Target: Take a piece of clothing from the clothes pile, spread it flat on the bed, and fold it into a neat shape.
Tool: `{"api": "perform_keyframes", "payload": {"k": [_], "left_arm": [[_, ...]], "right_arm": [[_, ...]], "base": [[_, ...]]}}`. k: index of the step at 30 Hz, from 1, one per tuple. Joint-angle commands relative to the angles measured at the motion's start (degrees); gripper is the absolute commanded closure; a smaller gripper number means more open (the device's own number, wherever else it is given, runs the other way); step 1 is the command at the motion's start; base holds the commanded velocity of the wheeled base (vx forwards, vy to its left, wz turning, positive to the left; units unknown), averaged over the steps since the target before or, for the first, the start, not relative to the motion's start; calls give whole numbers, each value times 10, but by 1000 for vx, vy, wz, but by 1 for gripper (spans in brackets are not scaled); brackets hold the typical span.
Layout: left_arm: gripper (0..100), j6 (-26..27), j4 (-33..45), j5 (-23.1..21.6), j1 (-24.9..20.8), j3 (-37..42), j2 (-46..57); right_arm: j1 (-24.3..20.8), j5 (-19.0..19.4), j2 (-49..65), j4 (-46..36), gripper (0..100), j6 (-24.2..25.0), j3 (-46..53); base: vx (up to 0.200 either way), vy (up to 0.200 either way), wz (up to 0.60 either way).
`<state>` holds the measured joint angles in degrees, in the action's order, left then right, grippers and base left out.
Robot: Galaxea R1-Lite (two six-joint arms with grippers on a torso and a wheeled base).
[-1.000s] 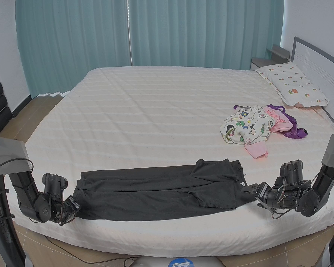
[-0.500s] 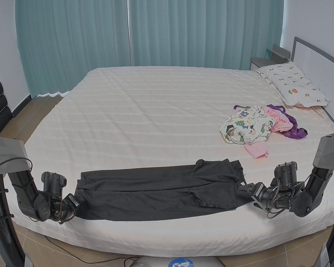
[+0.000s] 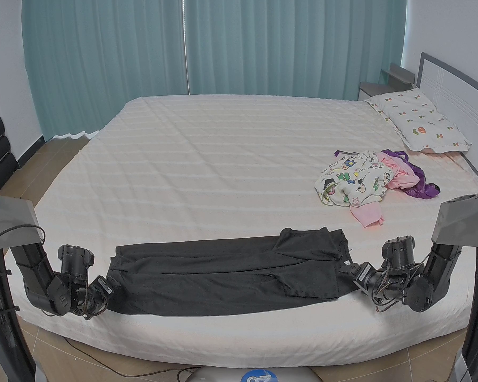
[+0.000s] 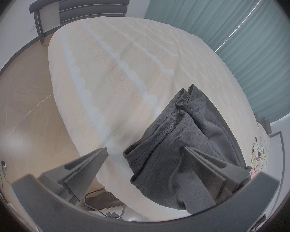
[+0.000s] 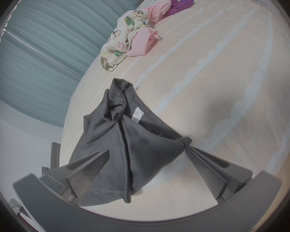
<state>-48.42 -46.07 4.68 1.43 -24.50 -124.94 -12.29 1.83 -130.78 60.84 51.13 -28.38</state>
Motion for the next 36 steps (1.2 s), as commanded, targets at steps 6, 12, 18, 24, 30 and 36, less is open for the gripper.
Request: {"api": "perform_keyframes", "payload": {"k": [6,12,18,24,30,36], "left_arm": [[0,0,-1,0,5,-2,-1],[0,0,-1,-10,10,-2,-1],[0,1,0,-10,14,-2,1],[0,2,5,-14,14,2,14],[0,4,7,-22,18,5,31],[0,6,43,-44,24,0,62]], "right_arm": [[-13,-21,6,13,100,13,35],[-15,-32,37,6,100,10,58],[-15,-34,75,-20,100,-13,82],[-11,-34,89,-70,100,-34,84],[-5,-34,103,-91,100,-69,100],[10,-35,112,-136,100,-108,102]], "base": [[0,0,0],[0,0,0],[0,0,0],[0,0,0],[0,0,0],[0,0,0]]}}
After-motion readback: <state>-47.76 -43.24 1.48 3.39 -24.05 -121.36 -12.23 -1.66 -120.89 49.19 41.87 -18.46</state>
